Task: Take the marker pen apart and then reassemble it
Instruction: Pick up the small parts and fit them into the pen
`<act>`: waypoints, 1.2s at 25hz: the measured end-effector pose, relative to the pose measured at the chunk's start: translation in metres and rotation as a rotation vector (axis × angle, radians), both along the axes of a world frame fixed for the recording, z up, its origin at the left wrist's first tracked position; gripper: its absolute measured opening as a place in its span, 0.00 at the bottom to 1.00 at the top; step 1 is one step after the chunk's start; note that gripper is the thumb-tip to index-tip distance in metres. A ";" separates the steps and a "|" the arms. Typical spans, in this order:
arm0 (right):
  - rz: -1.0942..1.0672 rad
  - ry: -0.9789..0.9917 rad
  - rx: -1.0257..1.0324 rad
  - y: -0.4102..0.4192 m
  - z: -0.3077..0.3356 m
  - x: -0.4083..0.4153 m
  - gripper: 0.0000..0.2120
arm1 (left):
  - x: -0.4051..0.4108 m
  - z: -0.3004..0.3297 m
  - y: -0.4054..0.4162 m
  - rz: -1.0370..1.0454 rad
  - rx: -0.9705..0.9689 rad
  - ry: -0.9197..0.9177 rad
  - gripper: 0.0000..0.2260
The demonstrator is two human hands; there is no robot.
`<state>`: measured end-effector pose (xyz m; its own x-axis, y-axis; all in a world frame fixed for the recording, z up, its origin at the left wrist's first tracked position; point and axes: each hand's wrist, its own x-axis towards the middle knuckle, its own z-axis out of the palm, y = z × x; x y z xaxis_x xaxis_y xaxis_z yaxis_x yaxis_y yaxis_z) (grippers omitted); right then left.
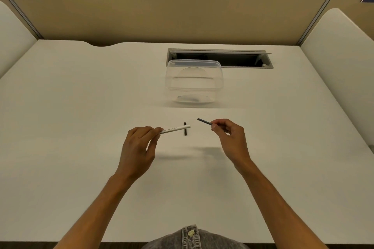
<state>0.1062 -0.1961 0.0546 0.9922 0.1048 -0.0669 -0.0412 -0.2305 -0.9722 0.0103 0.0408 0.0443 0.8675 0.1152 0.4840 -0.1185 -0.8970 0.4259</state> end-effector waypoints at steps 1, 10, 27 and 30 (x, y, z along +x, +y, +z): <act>0.014 -0.013 0.022 0.000 0.003 -0.003 0.05 | 0.001 0.001 -0.001 -0.003 0.001 -0.004 0.10; 0.041 -0.045 0.058 -0.002 0.017 -0.010 0.06 | 0.000 0.010 -0.008 0.009 -0.003 -0.031 0.10; 0.150 -0.159 -0.031 -0.007 0.023 -0.008 0.04 | 0.000 0.023 -0.019 -0.023 -0.013 -0.003 0.09; 0.189 -0.113 0.044 -0.002 0.026 -0.009 0.06 | 0.000 0.028 -0.026 -0.042 0.015 0.044 0.08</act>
<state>0.0971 -0.1983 0.0808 0.9555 0.2903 0.0527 0.1089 -0.1810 -0.9774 0.0098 0.0152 0.0725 0.8917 0.0712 0.4471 -0.1377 -0.8981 0.4177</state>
